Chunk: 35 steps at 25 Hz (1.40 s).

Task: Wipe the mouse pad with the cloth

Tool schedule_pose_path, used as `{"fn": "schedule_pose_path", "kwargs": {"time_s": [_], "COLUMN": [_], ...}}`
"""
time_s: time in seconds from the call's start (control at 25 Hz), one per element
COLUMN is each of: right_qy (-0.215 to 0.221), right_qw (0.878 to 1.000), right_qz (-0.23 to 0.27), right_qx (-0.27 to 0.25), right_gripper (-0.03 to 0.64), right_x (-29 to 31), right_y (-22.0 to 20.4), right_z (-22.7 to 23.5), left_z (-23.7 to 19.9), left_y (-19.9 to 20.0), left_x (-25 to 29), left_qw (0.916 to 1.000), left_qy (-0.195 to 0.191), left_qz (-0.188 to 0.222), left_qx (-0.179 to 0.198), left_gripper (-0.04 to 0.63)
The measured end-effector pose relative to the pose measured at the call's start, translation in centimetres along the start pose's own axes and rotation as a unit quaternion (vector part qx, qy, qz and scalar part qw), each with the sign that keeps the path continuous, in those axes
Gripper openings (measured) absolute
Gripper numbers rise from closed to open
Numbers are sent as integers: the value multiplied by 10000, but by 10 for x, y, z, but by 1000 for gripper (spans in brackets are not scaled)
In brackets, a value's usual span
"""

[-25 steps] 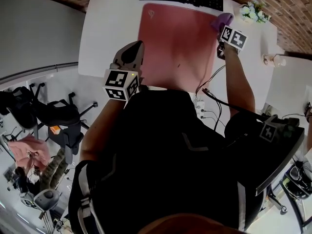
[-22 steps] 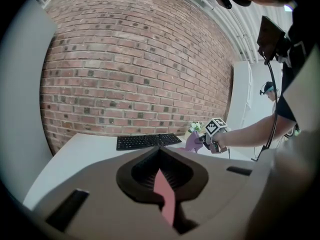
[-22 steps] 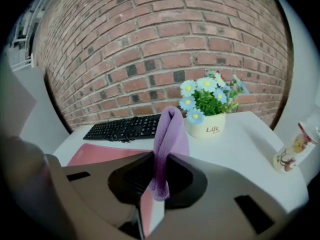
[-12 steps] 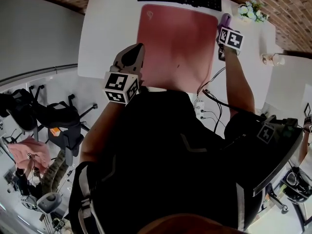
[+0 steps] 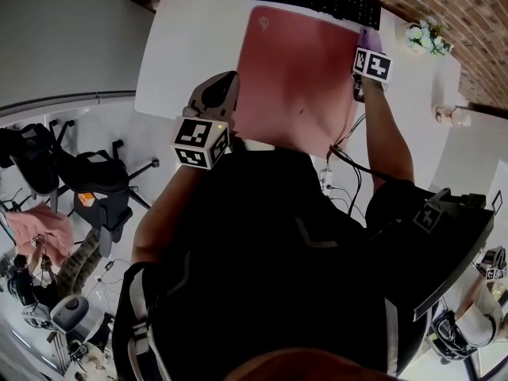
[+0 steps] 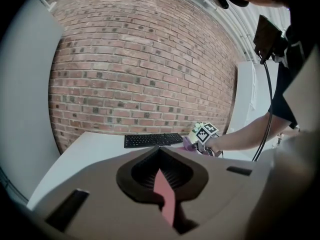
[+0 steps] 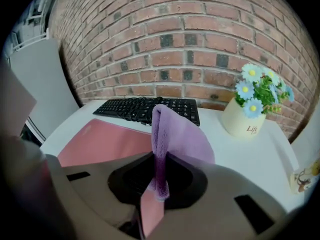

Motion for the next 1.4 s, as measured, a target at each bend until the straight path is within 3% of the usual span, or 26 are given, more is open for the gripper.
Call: {"fn": "schedule_pose_path", "kwargs": {"time_s": [1.4], "right_qy": [1147], "right_qw": [9916], "right_qz": [-303], "right_qx": [-518], "right_gripper": [54], "right_x": [45], "right_y": [10], "right_z": [-137], "left_z": [-35], "left_y": [-17], "left_x": [-58], "left_qw": [9948], "left_qy": [940], "left_qz": [83], "left_qx": [-375], "left_gripper": [5]}}
Point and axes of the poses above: the fingertips, and each gripper's own axes: x forward along the fingers, z to its right, y out of its top, the point moved 6 cm from there along -x, backward along the fingers, and after that the axes turned 5 degrees about x, right-handed, at the moved point
